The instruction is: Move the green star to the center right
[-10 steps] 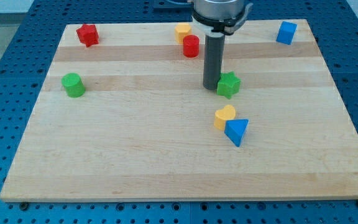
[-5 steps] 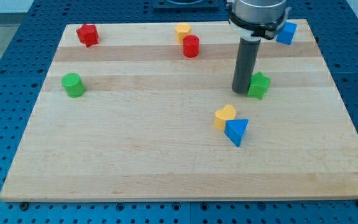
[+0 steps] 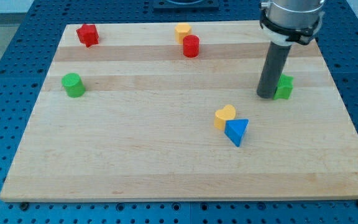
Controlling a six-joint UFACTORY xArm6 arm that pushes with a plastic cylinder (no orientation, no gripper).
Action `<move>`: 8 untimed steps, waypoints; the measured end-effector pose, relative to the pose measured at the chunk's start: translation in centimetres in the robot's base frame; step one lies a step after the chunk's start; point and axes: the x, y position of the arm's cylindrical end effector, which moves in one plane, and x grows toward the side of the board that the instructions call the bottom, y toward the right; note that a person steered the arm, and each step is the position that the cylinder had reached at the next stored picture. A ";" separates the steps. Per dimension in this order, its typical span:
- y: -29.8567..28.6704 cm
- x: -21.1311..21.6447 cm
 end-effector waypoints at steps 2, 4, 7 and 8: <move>2.2 0.0; 2.8 0.0; 4.5 0.0; 4.5 0.0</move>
